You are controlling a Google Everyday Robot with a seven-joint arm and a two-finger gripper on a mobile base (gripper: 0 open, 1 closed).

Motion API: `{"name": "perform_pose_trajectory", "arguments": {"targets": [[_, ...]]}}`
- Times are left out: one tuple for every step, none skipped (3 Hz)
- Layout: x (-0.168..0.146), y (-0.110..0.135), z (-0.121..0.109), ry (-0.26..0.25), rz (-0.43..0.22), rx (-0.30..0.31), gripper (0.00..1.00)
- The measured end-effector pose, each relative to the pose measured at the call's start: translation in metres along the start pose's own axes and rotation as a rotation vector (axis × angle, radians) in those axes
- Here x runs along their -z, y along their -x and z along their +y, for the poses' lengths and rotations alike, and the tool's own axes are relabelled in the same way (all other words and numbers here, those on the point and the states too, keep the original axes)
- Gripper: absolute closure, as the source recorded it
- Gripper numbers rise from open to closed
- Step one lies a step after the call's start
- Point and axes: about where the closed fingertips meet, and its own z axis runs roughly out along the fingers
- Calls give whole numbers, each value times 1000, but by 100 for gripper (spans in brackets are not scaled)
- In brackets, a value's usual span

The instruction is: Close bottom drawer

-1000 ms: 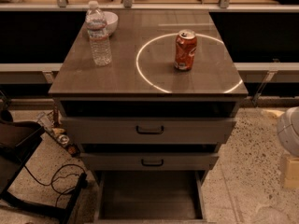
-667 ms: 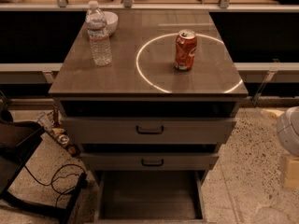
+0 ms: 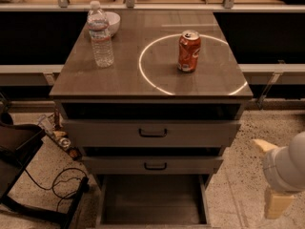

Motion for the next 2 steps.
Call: {"name": "perform_pose_trajectory", "arguments": {"targets": [[-53,13,16,-17,-35,14,0],[-98,21,29,0,-45,33,0]]}}
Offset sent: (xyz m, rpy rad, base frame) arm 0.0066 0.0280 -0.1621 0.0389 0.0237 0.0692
